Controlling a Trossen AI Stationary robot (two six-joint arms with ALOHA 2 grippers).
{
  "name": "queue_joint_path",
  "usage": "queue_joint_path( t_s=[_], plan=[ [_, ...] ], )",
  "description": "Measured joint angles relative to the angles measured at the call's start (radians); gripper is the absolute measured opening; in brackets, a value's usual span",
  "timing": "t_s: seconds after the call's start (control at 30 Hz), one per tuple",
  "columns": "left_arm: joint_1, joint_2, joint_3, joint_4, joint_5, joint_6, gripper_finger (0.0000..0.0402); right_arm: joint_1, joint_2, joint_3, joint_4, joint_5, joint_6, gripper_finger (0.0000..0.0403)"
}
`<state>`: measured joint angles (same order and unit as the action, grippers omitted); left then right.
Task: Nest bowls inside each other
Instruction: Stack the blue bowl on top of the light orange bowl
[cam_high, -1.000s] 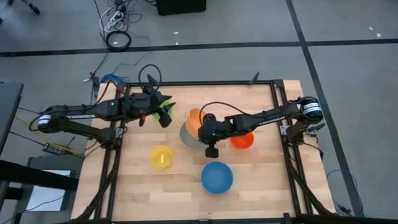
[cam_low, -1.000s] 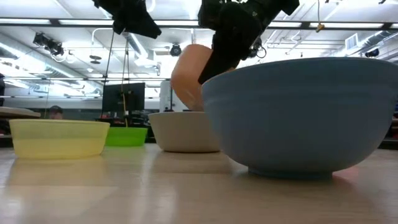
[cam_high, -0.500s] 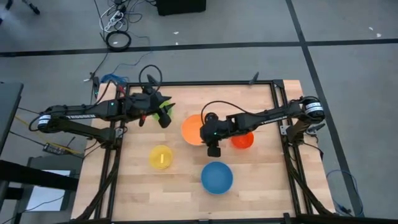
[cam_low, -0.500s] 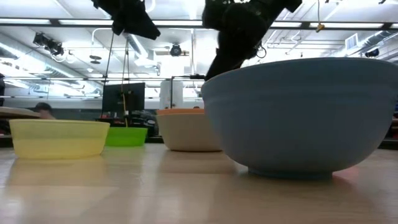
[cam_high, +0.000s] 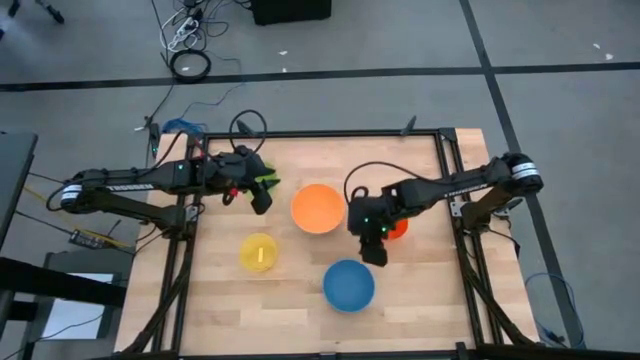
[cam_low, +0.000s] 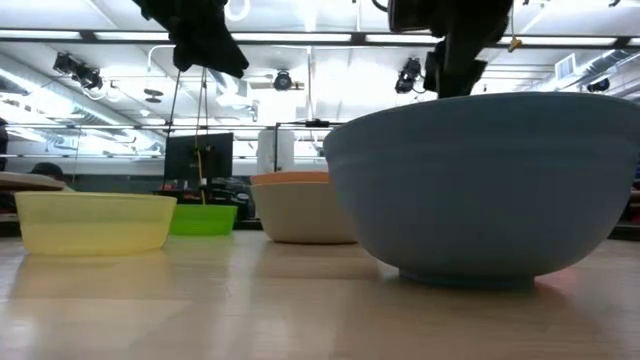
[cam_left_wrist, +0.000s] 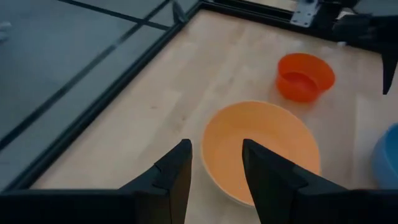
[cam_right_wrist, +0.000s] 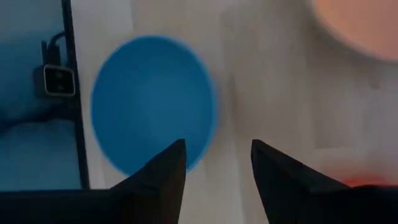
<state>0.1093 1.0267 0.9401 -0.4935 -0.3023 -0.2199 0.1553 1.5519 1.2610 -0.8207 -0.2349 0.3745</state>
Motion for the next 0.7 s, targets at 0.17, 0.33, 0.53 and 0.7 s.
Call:
queue_joint_path(
  t_s=[0.17, 0.33, 0.53, 0.7],
  plan=[
    [-0.001, 0.0, 0.0, -0.007, 0.016, -0.025, 0.0152, 0.052, 0.068, 0.0, 0.016, 0.026, 0.027, 0.0185],
    [-0.016, 0.0, 0.0, -0.008, 0.02, -0.045, 0.0152, 0.079, 0.167, 0.0, 0.035, 0.043, 0.021, 0.0194],
    [-0.043, 0.0, 0.0, -0.01, 0.02, -0.053, 0.0152, 0.08, 0.244, 0.0, 0.062, 0.041, -0.002, 0.0196],
    [-0.053, 0.0, 0.0, -0.01, 0.018, -0.054, 0.0152, 0.081, 0.298, 0.0, 0.102, 0.04, -0.027, 0.019]
  ],
)
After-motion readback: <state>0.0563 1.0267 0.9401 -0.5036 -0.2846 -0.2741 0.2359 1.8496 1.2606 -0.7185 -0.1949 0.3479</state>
